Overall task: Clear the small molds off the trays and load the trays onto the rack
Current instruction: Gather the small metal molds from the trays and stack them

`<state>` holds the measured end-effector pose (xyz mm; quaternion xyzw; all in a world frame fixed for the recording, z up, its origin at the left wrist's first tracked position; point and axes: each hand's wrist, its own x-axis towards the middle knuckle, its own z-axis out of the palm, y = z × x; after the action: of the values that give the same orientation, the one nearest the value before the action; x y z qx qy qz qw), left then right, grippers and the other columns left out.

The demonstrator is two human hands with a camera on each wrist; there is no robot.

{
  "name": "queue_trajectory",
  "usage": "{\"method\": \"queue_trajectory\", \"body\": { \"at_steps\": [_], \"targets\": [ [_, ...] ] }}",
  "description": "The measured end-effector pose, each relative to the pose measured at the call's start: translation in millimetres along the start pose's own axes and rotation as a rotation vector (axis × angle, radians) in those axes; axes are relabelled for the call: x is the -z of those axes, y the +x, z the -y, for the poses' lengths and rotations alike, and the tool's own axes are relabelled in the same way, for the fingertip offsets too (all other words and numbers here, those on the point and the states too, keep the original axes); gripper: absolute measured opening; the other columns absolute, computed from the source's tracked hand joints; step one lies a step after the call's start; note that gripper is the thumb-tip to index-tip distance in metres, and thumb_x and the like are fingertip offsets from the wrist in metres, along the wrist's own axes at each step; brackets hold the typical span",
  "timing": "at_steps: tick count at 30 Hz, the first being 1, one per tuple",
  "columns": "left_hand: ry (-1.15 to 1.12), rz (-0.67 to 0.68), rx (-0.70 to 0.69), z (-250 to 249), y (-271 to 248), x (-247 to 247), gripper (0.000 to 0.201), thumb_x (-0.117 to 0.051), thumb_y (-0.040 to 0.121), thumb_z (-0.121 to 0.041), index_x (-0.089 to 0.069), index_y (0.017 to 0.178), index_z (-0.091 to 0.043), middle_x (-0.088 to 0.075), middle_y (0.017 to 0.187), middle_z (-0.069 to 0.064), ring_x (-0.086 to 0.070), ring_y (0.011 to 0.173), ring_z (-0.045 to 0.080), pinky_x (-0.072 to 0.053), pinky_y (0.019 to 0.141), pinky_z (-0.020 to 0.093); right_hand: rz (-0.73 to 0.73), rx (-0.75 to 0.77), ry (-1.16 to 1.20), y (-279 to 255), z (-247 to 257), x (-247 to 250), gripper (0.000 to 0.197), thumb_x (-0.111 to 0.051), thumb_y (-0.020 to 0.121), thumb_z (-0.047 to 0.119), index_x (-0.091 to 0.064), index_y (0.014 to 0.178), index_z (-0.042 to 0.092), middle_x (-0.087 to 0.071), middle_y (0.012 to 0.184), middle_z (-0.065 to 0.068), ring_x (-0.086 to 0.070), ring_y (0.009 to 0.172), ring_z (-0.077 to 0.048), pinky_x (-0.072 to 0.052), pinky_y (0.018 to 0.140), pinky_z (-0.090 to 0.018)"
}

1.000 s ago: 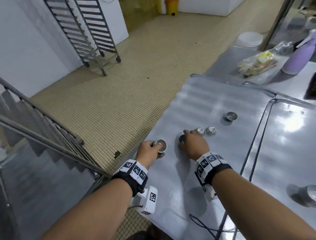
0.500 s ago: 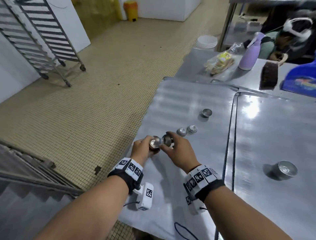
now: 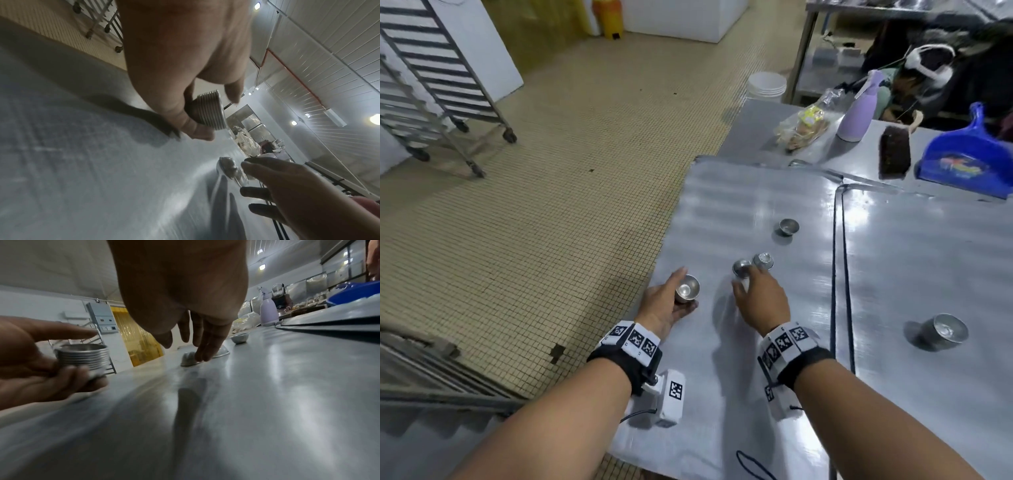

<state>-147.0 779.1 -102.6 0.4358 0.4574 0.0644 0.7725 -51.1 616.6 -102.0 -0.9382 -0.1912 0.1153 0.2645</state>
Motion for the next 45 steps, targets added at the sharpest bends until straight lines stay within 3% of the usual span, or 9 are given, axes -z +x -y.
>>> {"method": "queue_trajectory", "body": {
  "at_steps": [7, 12, 19, 21, 23, 26, 32, 39, 45],
  "targets": [
    [0.214, 0.045, -0.067, 0, -5, -3, 0.007, -0.065, 0.092, 0.0, -0.067, 0.093, 0.007, -0.065, 0.086, 0.015, -0.07, 0.063, 0.024, -0.062, 0.064, 0.027, 0.193, 0.024, -0.134, 44, -11, 7, 0.048, -0.046, 0.097, 0.018, -0.039, 0.145, 0.017, -0.041, 0.151, -0.004, -0.049, 0.129, -0.032, -0.045, 0.099, -0.042],
    [0.392, 0.077, -0.154, -1, -7, -5, 0.015, -0.063, 0.093, -0.005, -0.066, 0.095, 0.01, -0.066, 0.09, 0.015, -0.073, 0.066, 0.025, -0.063, 0.076, 0.035, 0.208, 0.009, -0.187, 47, -13, -1, 0.028, -0.045, 0.096, 0.02, -0.052, 0.124, 0.016, -0.047, 0.135, -0.012, -0.057, 0.109, -0.035, -0.047, 0.084, -0.039],
    [0.543, 0.092, -0.225, -2, -15, -8, 0.016, -0.059, 0.096, -0.012, -0.067, 0.102, 0.0, -0.072, 0.097, 0.025, -0.072, 0.06, 0.017, -0.054, 0.056, 0.021, 0.11, 0.032, -0.082, 33, -25, -8, 0.027, -0.054, 0.093, 0.018, -0.049, 0.116, 0.006, -0.054, 0.126, -0.018, -0.059, 0.1, -0.041, -0.039, 0.072, -0.038],
    [0.562, 0.088, -0.225, 1, -14, -9, 0.017, -0.06, 0.095, -0.013, -0.068, 0.102, 0.0, -0.074, 0.092, 0.024, -0.072, 0.06, 0.018, -0.059, 0.06, 0.028, 0.082, 0.038, -0.056, 26, -27, -8, 0.039, -0.056, 0.092, 0.017, -0.047, 0.129, 0.008, -0.046, 0.137, -0.018, -0.059, 0.102, -0.044, -0.045, 0.077, -0.041],
    [0.569, 0.088, -0.212, 4, -13, -10, 0.018, -0.06, 0.095, -0.015, -0.068, 0.1, 0.001, -0.074, 0.081, 0.019, -0.073, 0.063, 0.021, -0.061, 0.075, 0.042, 0.055, 0.032, -0.02, 19, -28, -7, 0.047, -0.058, 0.091, 0.016, -0.047, 0.136, 0.012, -0.038, 0.144, -0.016, -0.06, 0.101, -0.046, -0.05, 0.084, -0.045],
    [0.539, 0.091, -0.197, 9, -12, -11, 0.023, -0.061, 0.094, -0.014, -0.067, 0.101, 0.007, -0.071, 0.074, 0.014, -0.074, 0.064, 0.023, -0.058, 0.082, 0.049, 0.017, 0.028, 0.057, 8, -32, -6, 0.038, -0.063, 0.088, 0.016, -0.056, 0.125, 0.013, -0.044, 0.137, -0.011, -0.061, 0.098, -0.043, -0.05, 0.085, -0.044],
    [0.504, 0.087, -0.196, 11, -11, -13, 0.024, -0.06, 0.096, -0.014, -0.067, 0.103, 0.008, -0.071, 0.077, 0.015, -0.074, 0.061, 0.022, -0.053, 0.075, 0.041, 0.008, 0.005, 0.085, -8, -34, -6, 0.039, -0.065, 0.088, 0.029, -0.058, 0.125, 0.018, -0.055, 0.128, -0.007, -0.06, 0.107, -0.032, -0.045, 0.086, -0.034],
    [0.48, 0.085, -0.193, 13, -7, -14, 0.023, -0.059, 0.094, -0.01, -0.065, 0.101, 0.011, -0.071, 0.077, 0.015, -0.075, 0.068, 0.029, -0.056, 0.088, 0.055, 0.043, -0.016, 0.056, -13, -35, -7, 0.051, -0.064, 0.087, 0.035, -0.054, 0.134, 0.018, -0.054, 0.13, -0.006, -0.056, 0.117, -0.028, -0.046, 0.094, -0.034],
    [0.449, 0.063, -0.168, 10, -3, -13, 0.02, -0.06, 0.092, -0.006, -0.065, 0.097, 0.013, -0.067, 0.084, 0.017, -0.075, 0.067, 0.029, -0.058, 0.087, 0.051, 0.031, -0.053, -0.103, -15, -34, -2, 0.038, -0.062, 0.082, 0.043, -0.065, 0.113, 0.021, -0.058, 0.112, -0.007, -0.058, 0.103, -0.033, -0.047, 0.088, -0.038]
  ]
}}
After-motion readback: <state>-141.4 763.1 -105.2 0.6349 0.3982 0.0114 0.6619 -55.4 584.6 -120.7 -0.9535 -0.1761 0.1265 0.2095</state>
